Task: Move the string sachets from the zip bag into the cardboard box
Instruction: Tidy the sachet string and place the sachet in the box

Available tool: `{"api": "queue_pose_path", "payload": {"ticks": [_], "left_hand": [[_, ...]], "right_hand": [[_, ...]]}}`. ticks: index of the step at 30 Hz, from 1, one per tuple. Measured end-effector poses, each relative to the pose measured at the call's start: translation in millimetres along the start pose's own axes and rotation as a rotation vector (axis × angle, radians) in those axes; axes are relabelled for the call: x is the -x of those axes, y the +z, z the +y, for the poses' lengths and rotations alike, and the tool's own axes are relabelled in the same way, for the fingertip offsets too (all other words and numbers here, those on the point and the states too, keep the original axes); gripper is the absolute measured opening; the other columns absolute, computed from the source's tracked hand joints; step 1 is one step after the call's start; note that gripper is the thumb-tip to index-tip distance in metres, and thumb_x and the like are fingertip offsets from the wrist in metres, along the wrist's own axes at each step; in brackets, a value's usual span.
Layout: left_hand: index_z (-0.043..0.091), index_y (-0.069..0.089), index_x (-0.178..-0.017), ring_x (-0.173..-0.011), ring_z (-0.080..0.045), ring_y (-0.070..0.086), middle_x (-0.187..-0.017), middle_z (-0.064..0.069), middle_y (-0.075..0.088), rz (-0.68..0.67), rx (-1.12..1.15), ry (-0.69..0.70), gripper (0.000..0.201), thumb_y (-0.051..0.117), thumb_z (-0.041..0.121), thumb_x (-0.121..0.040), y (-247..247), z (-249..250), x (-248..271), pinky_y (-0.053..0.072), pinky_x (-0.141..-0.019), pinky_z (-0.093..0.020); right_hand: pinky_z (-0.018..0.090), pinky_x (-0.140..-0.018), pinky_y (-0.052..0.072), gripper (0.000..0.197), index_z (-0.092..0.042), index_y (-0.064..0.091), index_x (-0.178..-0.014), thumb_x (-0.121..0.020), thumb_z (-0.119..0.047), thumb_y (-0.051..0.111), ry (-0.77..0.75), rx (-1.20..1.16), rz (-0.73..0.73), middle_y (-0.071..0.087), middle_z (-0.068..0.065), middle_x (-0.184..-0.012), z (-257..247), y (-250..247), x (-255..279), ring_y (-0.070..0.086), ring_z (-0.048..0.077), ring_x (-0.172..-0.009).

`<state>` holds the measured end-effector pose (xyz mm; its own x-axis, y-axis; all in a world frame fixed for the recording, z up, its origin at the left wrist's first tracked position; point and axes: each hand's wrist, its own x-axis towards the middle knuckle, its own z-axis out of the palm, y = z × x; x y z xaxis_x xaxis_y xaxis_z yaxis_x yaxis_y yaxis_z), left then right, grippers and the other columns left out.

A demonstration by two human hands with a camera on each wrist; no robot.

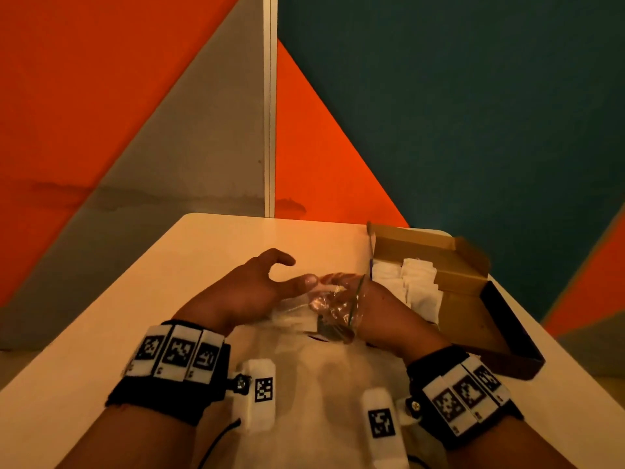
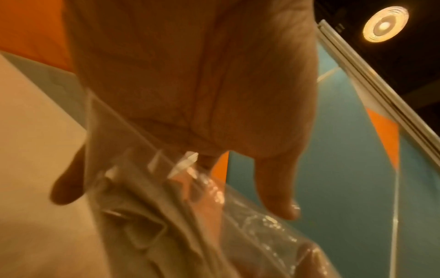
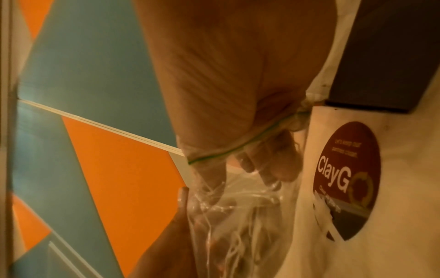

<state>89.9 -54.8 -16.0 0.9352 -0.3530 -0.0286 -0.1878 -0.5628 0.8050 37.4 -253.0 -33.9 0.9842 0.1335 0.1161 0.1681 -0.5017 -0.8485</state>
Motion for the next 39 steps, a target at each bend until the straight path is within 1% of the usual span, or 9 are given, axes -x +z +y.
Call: {"api": "queue_pose_path", "payload": {"ticks": [5, 8, 11, 17, 20, 25, 29, 35, 39], "left_hand": [[0.025, 0.042, -0.139, -0.087, -0.028, 0.072, -0.109, -0.008, 0.070, -0.059, 0.286, -0.209, 0.069, 0.068, 0.055, -0.083, 1.9, -11.5, -5.0, 0.061, -0.067, -0.040], [0.023, 0.046, -0.135, -0.083, -0.030, 0.070, -0.108, -0.016, 0.071, -0.037, 0.425, -0.174, 0.059, 0.075, 0.032, -0.085, 1.4, -12.5, -7.0, 0.058, -0.059, -0.037], [0.024, 0.050, -0.132, -0.088, -0.031, 0.067, -0.112, -0.014, 0.067, -0.008, 0.479, -0.097, 0.052, 0.075, 0.023, -0.086, 0.3, -10.2, -7.1, 0.056, -0.059, -0.035], [0.026, 0.058, -0.124, -0.100, -0.039, 0.069, -0.113, -0.013, 0.066, 0.021, 0.542, -0.015, 0.047, 0.077, 0.014, -0.083, 0.2, -12.5, -10.0, 0.058, -0.085, -0.056], [0.026, 0.062, -0.121, -0.094, -0.033, 0.070, -0.112, -0.014, 0.067, 0.046, 0.573, 0.014, 0.043, 0.076, 0.011, -0.084, -3.1, -14.1, -10.2, 0.058, -0.085, -0.047], [0.023, 0.066, -0.116, -0.103, -0.039, 0.067, -0.113, -0.013, 0.065, 0.059, 0.620, 0.027, 0.036, 0.073, 0.006, -0.085, -4.3, -11.6, -9.4, 0.057, -0.088, -0.052], [0.024, 0.066, -0.115, -0.093, -0.031, 0.069, -0.112, -0.009, 0.065, 0.072, 0.600, 0.066, 0.034, 0.074, 0.007, -0.085, -2.1, -9.0, -8.7, 0.059, -0.069, -0.036], [0.026, 0.068, -0.111, -0.092, -0.030, 0.070, -0.112, -0.007, 0.065, 0.156, 0.613, 0.041, 0.034, 0.075, 0.006, -0.084, -8.4, -15.0, -12.6, 0.058, -0.072, -0.038], [0.022, 0.067, -0.113, -0.083, -0.022, 0.069, -0.110, -0.006, 0.065, 0.161, 0.628, 0.042, 0.034, 0.073, 0.005, -0.085, -9.2, -14.1, -12.3, 0.054, -0.058, -0.026]], "right_hand": [[0.007, -0.075, 0.051, 0.046, -0.005, 0.055, -0.131, -0.089, 0.002, 0.070, 0.015, -0.102, 0.028, 0.072, -0.003, -0.092, 1.9, 1.5, -3.0, 0.067, -0.009, -0.078], [0.013, -0.074, 0.055, 0.040, 0.011, 0.054, -0.126, -0.087, 0.018, 0.062, -0.023, -0.112, 0.047, 0.069, 0.010, -0.088, 6.5, -0.8, -6.6, 0.067, 0.003, -0.076], [0.014, -0.067, 0.052, 0.029, 0.009, 0.064, -0.114, -0.086, 0.015, 0.065, -0.019, -0.096, 0.113, 0.066, -0.004, -0.081, 11.7, -0.4, -10.3, 0.064, 0.002, -0.070], [0.006, -0.063, 0.050, 0.030, -0.012, 0.066, -0.100, -0.089, 0.016, 0.058, 0.022, -0.157, 0.163, 0.066, -0.010, -0.080, 5.2, -1.9, -7.2, 0.063, -0.008, -0.068], [0.018, -0.071, 0.057, 0.022, -0.010, 0.071, -0.090, -0.087, 0.011, 0.064, 0.006, -0.224, 0.217, 0.071, -0.003, -0.082, 3.3, -2.9, -7.1, 0.067, 0.007, -0.077], [0.063, -0.082, 0.058, 0.023, -0.021, 0.072, -0.093, -0.084, -0.001, 0.070, 0.056, -0.305, 0.291, 0.073, 0.011, -0.088, 3.5, 1.5, -10.7, 0.071, 0.042, -0.091], [0.058, -0.083, 0.056, 0.030, -0.020, 0.067, -0.107, -0.088, 0.003, 0.067, 0.049, -0.346, 0.223, 0.060, -0.004, -0.054, 2.9, 0.7, -11.1, 0.066, 0.027, -0.068], [0.020, -0.059, 0.058, 0.027, -0.021, 0.073, -0.096, -0.085, 0.004, 0.074, 0.065, -0.357, 0.308, 0.076, -0.009, -0.073, 6.7, -10.0, -10.7, 0.072, 0.004, -0.070], [0.014, -0.048, 0.051, 0.027, -0.017, 0.073, -0.091, -0.089, 0.009, 0.066, 0.094, -0.395, 0.337, 0.076, -0.006, -0.070, 6.4, -11.3, -11.9, 0.070, 0.002, -0.059]]}}
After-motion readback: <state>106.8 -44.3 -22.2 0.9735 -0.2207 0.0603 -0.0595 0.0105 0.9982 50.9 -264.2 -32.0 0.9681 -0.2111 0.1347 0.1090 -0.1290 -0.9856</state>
